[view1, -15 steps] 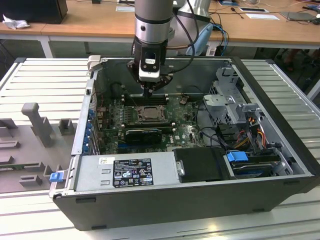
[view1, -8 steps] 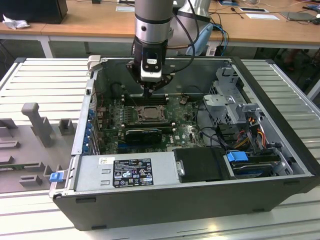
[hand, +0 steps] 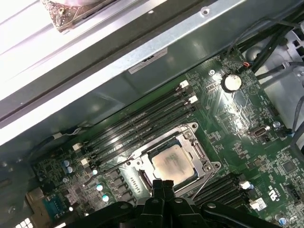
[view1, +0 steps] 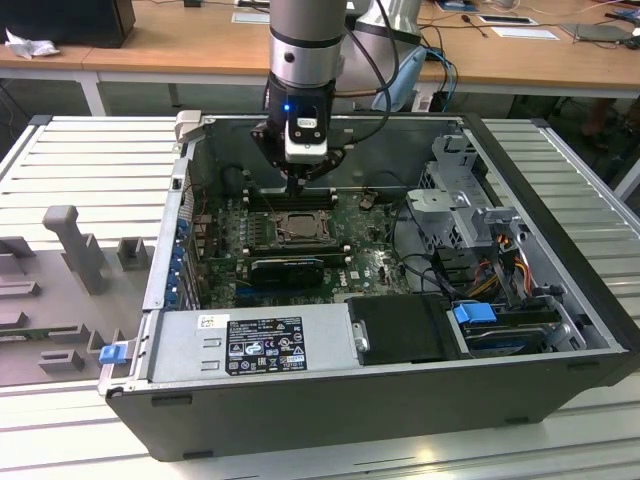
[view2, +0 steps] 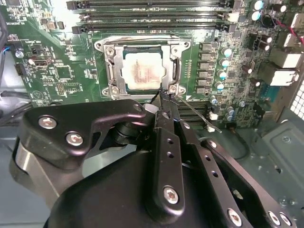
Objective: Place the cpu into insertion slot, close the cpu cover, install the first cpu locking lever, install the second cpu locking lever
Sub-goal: 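Install the first cpu locking lever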
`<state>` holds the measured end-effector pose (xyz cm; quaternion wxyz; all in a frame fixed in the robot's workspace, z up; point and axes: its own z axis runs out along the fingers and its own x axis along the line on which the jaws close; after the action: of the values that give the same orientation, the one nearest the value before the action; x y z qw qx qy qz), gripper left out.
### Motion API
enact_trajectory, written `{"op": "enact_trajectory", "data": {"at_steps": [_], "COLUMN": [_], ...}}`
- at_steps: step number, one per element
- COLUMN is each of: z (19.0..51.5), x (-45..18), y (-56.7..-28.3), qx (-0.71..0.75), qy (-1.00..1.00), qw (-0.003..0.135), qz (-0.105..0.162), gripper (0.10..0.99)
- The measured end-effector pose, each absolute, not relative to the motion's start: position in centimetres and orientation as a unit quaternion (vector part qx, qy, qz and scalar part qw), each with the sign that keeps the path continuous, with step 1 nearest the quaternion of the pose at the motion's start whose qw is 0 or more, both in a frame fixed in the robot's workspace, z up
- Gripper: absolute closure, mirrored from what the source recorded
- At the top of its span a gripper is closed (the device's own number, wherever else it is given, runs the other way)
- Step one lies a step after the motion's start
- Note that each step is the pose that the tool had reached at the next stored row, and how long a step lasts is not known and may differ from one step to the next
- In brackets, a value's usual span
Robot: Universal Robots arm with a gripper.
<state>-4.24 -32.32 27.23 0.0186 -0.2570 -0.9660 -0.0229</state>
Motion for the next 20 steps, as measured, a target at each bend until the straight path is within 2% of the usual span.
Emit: {"op": "enact_trajectory", "data": {"at_steps": [15, 16, 18, 20], "z": [27.2, 27.2, 27.15, 27.14], "x": [-4.24, -4.24, -4.24, -4.24], "y": [-32.32, -32.32, -32.31, -32.31], "qx": [-0.157, -0.147, -0.126, -0.108], "qy": [-0.987, -0.989, -0.992, -0.994], "qw": [0.019, 0.016, -0.004, -0.006], "qz": [-0.021, -0.022, -0.024, -0.025], "gripper": [0.98, 0.98, 0.98, 0.98]}}
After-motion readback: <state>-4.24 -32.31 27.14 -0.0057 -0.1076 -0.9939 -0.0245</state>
